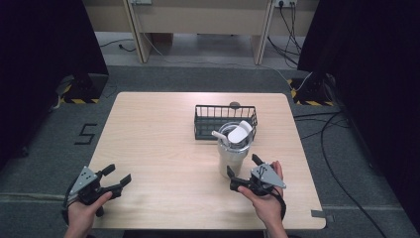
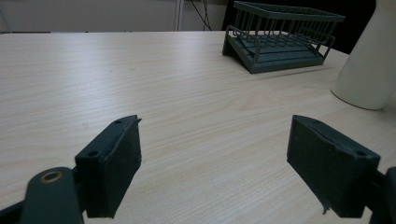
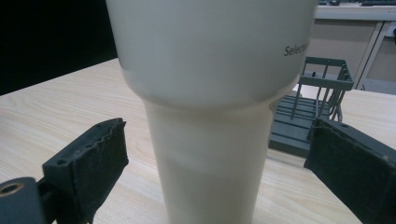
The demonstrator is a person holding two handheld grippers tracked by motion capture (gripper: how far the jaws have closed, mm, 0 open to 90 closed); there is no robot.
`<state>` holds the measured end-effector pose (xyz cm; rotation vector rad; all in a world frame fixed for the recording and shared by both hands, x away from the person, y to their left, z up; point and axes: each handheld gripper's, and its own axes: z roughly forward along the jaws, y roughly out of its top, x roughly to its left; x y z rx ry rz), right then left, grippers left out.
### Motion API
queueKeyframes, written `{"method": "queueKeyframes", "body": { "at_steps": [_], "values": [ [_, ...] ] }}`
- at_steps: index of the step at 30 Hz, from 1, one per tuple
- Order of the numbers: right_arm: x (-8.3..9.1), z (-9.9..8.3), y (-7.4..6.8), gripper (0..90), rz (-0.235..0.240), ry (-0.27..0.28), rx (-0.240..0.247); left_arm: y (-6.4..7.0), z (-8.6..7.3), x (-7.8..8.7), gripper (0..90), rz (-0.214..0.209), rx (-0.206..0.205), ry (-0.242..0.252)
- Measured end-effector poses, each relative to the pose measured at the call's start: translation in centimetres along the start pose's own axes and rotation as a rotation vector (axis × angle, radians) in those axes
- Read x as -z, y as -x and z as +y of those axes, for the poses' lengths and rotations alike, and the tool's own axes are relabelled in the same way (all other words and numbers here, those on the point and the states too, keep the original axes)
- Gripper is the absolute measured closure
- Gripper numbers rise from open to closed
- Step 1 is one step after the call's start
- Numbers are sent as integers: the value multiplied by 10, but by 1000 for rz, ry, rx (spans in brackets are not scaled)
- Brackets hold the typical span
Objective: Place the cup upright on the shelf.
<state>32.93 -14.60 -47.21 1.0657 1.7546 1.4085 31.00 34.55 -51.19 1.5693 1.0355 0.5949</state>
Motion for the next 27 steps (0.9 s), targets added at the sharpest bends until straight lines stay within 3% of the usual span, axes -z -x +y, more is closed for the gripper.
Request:
{"method": "queueKeyframes", "body": {
  "at_steps": [27],
  "values": [
    [-40,-1,1,48,-2,-29,3,0,0,0,170,-4,-2,3]
  ]
}}
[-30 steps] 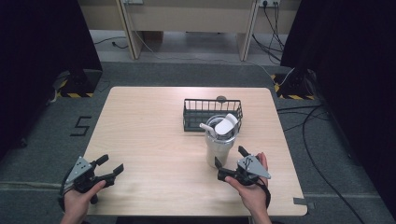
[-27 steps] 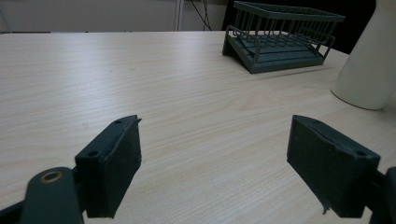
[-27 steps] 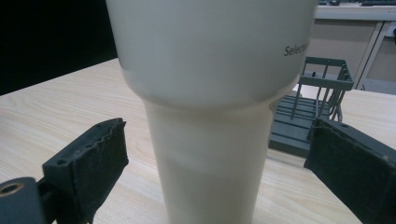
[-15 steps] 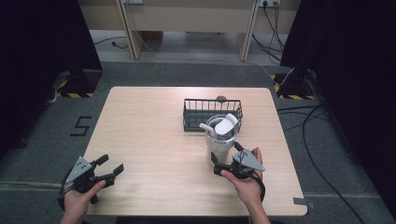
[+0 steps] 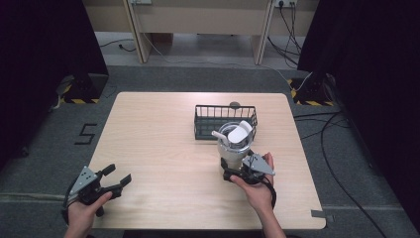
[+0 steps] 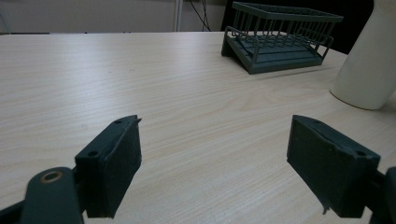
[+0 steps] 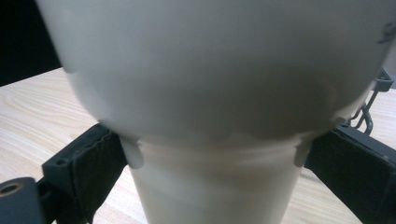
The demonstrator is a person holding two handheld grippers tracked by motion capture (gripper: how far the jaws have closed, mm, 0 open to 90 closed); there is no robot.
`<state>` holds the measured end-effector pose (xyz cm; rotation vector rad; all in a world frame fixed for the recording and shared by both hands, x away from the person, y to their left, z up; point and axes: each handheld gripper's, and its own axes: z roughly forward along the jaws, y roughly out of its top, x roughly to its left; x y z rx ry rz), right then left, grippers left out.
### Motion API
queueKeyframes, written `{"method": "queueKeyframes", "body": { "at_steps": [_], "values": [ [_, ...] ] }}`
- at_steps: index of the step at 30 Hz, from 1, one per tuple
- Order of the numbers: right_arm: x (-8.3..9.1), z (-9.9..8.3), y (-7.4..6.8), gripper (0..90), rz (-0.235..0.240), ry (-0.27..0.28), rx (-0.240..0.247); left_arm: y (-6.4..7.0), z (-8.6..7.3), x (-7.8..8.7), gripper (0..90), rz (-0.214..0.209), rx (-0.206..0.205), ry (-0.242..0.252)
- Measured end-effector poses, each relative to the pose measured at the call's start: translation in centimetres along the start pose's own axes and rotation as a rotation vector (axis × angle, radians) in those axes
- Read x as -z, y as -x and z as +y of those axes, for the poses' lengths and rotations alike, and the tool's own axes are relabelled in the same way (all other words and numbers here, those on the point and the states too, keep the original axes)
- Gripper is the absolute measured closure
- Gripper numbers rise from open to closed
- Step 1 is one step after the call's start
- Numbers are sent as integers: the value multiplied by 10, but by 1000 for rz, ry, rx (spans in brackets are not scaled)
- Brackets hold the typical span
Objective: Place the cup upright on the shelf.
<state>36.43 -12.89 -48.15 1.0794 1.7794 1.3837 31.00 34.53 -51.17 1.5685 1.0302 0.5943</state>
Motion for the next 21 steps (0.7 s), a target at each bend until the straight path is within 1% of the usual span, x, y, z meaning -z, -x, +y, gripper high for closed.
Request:
{"method": "queueKeyframes", "body": {
  "at_steps": [11,17,20,21],
  "values": [
    [-13,0,-2,50,1,-1,5,0,0,0,170,-3,-1,0],
    [-19,0,-3,53,1,-1,-3,0,0,0,170,-6,1,-1],
    [-19,-1,-4,80,-2,1,0,0,0,0,170,-9,0,-1],
    [-19,-1,-4,101,-12,9,3,0,0,0,170,-9,0,0]
  ]
}}
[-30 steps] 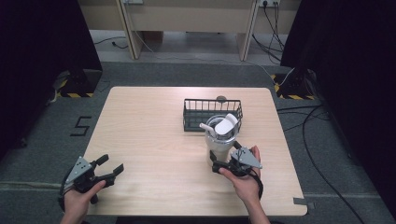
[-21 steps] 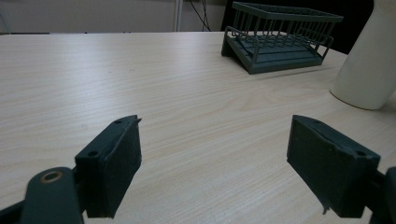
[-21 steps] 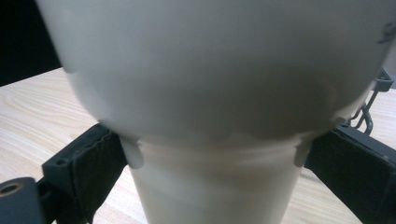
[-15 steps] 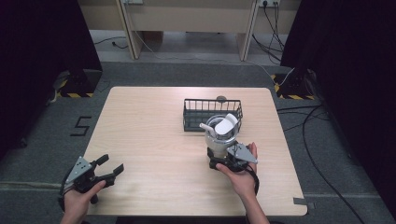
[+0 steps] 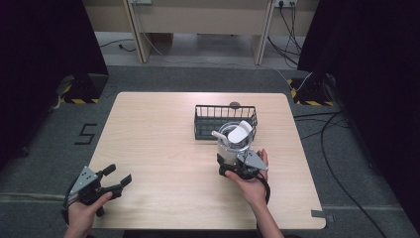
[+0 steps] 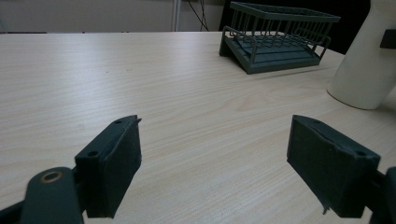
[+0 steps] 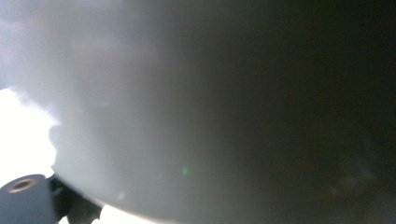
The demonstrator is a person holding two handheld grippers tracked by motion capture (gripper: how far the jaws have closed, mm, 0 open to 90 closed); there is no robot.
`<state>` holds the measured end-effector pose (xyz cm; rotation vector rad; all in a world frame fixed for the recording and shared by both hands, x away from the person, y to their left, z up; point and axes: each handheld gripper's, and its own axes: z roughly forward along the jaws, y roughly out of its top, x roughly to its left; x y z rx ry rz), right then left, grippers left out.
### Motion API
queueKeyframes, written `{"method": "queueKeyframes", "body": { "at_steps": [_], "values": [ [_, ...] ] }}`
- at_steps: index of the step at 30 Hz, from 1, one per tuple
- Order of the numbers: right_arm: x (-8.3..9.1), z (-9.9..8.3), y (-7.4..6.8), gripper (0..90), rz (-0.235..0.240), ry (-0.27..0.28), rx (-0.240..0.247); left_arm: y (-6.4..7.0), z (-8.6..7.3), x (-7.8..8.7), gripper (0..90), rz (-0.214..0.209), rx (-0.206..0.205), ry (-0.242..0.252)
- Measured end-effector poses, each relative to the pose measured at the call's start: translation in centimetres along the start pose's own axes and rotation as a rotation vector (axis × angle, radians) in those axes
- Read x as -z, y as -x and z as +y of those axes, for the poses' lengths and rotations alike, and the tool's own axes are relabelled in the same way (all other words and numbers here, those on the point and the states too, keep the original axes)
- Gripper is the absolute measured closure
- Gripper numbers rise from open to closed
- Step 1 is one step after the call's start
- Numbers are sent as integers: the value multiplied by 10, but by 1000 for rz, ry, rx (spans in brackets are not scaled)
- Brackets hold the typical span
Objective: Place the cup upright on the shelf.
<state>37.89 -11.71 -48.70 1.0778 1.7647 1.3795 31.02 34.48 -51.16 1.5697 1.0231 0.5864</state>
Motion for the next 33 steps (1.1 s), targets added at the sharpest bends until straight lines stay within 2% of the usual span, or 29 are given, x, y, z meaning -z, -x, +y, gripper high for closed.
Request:
{"method": "queueKeyframes", "body": {
  "at_steps": [24,27,33],
  "values": [
    [0,-1,0,106,0,8,6,1,1,0,170,-10,5,3],
    [-1,0,1,108,0,11,18,1,1,-1,171,-10,5,3],
    [-2,1,0,109,-5,5,2,1,1,0,171,-8,4,3]
  ]
}}
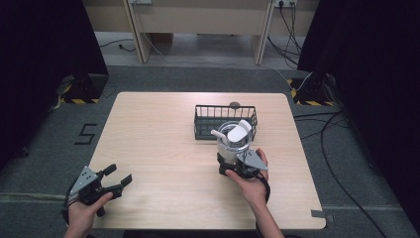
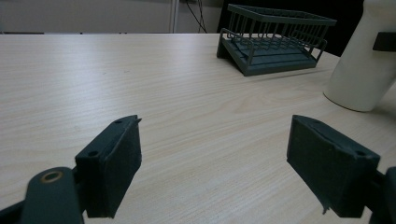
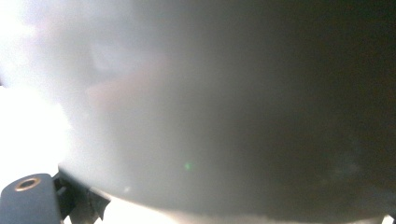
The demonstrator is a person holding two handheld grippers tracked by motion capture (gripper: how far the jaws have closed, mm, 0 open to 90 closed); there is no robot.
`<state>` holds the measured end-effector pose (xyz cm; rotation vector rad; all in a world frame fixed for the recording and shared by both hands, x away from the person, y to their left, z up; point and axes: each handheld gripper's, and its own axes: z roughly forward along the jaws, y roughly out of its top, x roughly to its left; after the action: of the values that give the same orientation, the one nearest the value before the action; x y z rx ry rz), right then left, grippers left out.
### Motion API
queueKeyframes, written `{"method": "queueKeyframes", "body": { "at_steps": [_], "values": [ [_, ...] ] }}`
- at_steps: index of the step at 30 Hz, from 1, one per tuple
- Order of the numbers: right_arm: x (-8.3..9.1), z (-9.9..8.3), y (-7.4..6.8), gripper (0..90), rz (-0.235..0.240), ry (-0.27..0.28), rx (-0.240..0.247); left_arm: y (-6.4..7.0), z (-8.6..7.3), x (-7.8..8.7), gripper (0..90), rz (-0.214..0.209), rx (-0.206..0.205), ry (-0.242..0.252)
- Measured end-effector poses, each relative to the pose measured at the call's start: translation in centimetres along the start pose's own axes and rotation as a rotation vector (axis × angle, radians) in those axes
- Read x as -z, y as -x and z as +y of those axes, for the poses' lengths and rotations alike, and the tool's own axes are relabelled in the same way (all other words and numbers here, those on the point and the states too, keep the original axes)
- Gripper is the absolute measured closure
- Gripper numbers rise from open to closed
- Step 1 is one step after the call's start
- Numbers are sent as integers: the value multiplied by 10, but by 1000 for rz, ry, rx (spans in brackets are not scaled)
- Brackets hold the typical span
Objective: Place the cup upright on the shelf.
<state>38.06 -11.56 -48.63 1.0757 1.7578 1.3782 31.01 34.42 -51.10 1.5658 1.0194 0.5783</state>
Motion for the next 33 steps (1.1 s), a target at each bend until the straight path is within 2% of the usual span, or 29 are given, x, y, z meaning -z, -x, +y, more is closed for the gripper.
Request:
{"method": "queueKeyframes", "body": {
  "at_steps": [10,15,33],
  "values": [
    [-3,4,1,110,2,-8,14,0,0,0,172,0,6,1],
    [0,11,3,110,2,11,-7,0,0,0,173,1,7,1],
    [-5,32,9,110,-12,31,-4,-1,-1,0,173,4,11,3]
  ]
}}
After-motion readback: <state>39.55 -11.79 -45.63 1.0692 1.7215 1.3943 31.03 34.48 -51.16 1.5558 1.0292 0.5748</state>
